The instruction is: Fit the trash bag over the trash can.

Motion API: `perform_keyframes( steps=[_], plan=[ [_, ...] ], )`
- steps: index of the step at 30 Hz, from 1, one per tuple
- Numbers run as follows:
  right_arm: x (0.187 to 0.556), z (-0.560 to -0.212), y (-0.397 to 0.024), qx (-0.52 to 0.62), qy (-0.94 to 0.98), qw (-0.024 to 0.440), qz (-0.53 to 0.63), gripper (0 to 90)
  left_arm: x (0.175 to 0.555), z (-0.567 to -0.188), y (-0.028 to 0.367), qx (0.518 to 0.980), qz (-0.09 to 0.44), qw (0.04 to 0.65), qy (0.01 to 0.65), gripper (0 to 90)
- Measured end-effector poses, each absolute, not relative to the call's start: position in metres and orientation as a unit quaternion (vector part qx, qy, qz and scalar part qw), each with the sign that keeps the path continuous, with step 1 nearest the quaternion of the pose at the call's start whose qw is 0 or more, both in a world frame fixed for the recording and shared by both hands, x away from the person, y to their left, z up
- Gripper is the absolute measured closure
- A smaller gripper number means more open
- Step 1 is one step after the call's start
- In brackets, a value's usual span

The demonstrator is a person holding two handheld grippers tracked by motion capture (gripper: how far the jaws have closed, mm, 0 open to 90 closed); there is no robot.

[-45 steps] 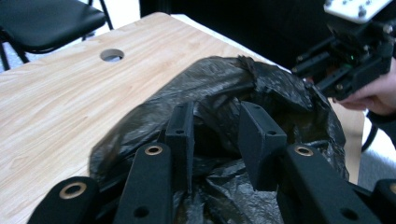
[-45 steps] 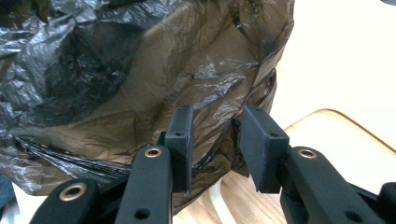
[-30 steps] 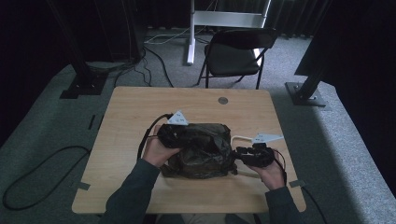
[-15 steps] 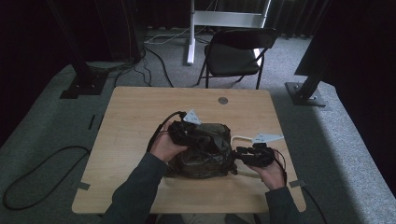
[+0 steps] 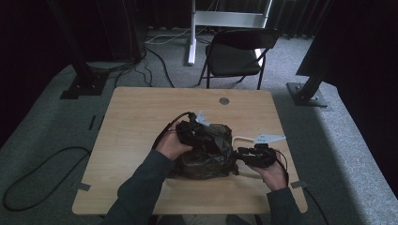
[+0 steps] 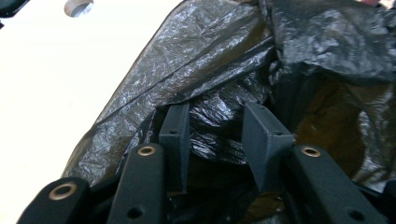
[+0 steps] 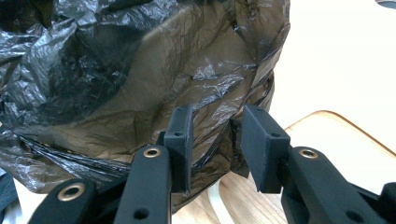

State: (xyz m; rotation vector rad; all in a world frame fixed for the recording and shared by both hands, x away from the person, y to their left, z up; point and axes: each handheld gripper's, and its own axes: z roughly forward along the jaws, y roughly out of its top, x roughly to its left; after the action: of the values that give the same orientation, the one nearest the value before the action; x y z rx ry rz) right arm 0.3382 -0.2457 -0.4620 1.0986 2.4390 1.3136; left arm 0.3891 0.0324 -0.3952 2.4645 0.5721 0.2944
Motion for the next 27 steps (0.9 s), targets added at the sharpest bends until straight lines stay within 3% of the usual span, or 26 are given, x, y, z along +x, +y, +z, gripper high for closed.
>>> perform_keyframes(
  steps=[27],
  plan=[
    [0.338,-0.463,-0.247,0.364,0.818,0.081,0.439,63.4,0.396,-0.418,0.017,0.944,0.134,0.213,0.214,55.7]
  ],
)
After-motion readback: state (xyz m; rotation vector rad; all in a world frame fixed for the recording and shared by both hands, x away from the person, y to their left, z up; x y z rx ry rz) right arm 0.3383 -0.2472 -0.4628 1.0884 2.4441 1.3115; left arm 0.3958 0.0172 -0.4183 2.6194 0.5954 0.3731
